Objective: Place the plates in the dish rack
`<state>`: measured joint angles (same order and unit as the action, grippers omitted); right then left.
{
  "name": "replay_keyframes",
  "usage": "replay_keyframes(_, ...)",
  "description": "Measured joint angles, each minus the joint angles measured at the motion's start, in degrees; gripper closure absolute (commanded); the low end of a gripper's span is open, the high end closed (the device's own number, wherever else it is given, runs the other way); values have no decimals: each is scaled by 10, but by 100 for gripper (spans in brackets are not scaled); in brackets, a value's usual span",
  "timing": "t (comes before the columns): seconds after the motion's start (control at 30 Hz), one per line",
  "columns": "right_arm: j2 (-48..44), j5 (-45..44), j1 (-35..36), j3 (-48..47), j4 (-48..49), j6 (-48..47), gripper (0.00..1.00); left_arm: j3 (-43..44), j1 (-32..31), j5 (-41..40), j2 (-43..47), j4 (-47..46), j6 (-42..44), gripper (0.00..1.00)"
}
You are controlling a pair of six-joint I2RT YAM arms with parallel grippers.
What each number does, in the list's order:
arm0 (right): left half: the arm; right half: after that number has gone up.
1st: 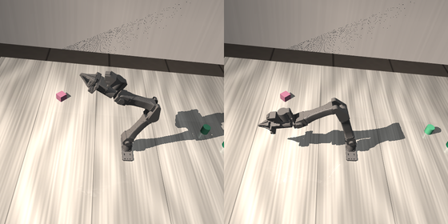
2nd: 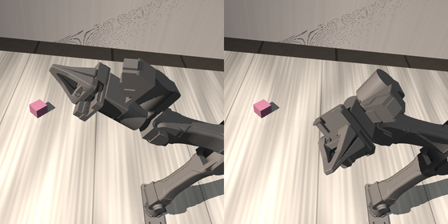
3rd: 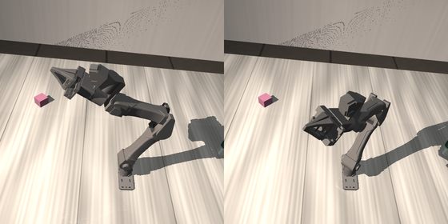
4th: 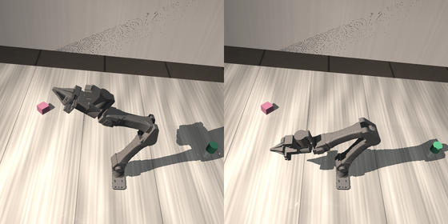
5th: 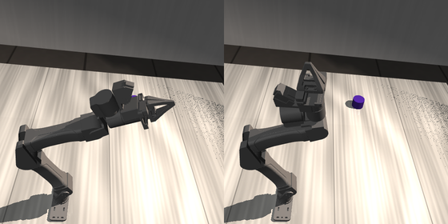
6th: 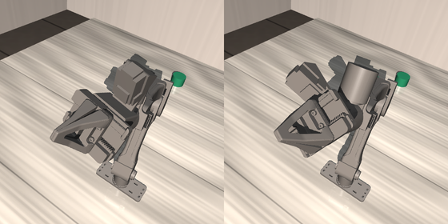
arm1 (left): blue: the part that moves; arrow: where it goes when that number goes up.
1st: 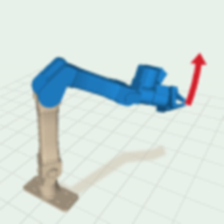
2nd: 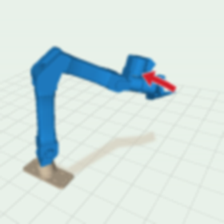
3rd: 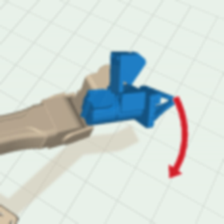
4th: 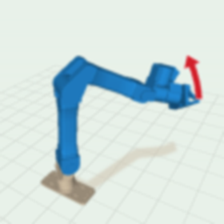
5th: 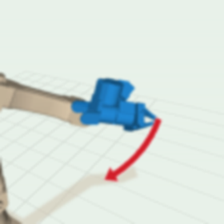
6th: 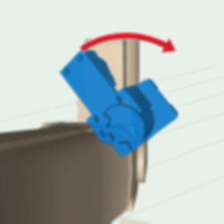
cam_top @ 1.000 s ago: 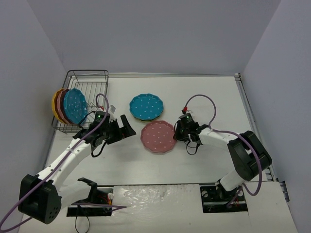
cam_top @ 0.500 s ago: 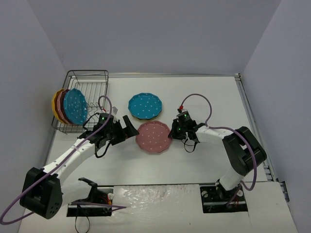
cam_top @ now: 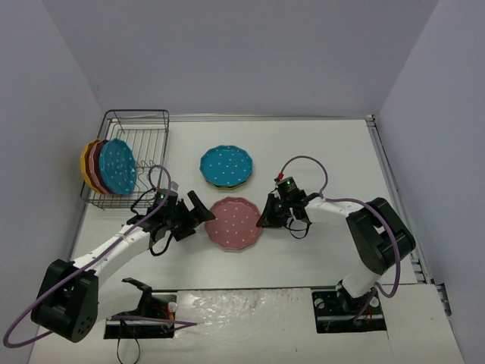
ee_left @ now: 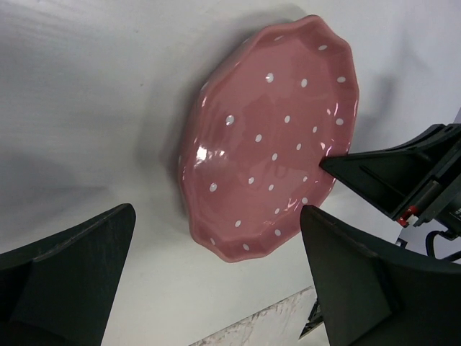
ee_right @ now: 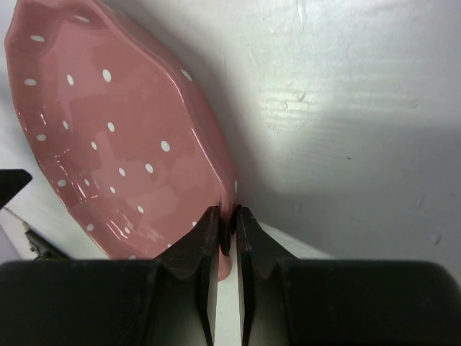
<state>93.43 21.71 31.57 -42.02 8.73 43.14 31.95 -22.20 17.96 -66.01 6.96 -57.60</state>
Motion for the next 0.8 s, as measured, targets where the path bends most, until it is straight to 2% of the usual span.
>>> replay_keyframes(0.4,11,52,0,0,-8,53,100,-29,0,-14,11,-9,-48,3)
replay_keyframes(0.8,9,52,4,-1,-19,87,100,-49,0,-12,10,-44,-57,3)
